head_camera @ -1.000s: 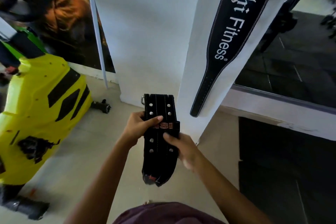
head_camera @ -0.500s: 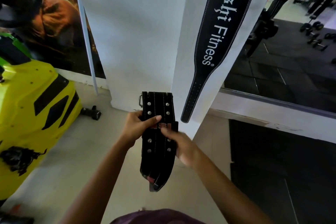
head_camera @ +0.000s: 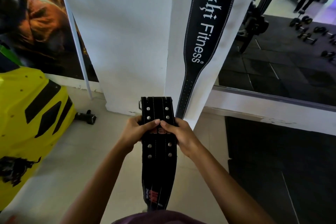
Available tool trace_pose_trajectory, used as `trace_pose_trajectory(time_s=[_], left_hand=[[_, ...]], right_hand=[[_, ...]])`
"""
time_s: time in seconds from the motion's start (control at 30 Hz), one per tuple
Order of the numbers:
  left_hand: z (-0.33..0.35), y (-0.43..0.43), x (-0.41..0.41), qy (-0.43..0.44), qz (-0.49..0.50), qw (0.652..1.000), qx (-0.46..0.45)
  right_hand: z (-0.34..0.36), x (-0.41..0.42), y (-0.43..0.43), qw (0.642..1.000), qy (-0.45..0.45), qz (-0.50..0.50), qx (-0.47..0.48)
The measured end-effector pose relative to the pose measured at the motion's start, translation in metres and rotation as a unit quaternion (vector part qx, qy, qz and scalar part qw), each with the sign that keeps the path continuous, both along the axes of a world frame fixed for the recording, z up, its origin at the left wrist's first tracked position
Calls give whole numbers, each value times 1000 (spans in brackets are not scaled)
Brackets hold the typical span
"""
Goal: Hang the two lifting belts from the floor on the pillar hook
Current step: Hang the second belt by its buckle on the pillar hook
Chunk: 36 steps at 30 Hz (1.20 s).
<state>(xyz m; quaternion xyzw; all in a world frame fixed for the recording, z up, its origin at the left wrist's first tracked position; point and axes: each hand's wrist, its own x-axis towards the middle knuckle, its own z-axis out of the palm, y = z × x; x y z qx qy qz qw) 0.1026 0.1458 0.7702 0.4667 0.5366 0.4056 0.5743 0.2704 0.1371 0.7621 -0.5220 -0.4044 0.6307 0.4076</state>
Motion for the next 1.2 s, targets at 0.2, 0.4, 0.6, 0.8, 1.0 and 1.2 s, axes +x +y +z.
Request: trace_pose_trajectory(time_s=[0.2, 0.4, 0.6, 0.8, 1.0, 1.2], left_hand=[[25, 29, -12, -67, 55, 996, -27], [6, 13, -15, -4, -148, 989, -1], [-61, -37, 1, 46, -136, 990, -1], [9, 6, 6, -101, -30, 993, 42], [37, 45, 1, -92, 1, 994, 52], [-10, 15, 2, -90, -125, 988, 7]], right_hand=[[-1, -8, -15, 998, -25, -30, 52], [3, -4, -2, 989, 5, -125, 79], [12, 13, 13, 982, 13, -166, 90], [3, 8, 0, 984, -10, -139, 110], [-6, -8, -11, 986, -33, -116, 117], [3, 0, -7, 977, -43, -166, 125]])
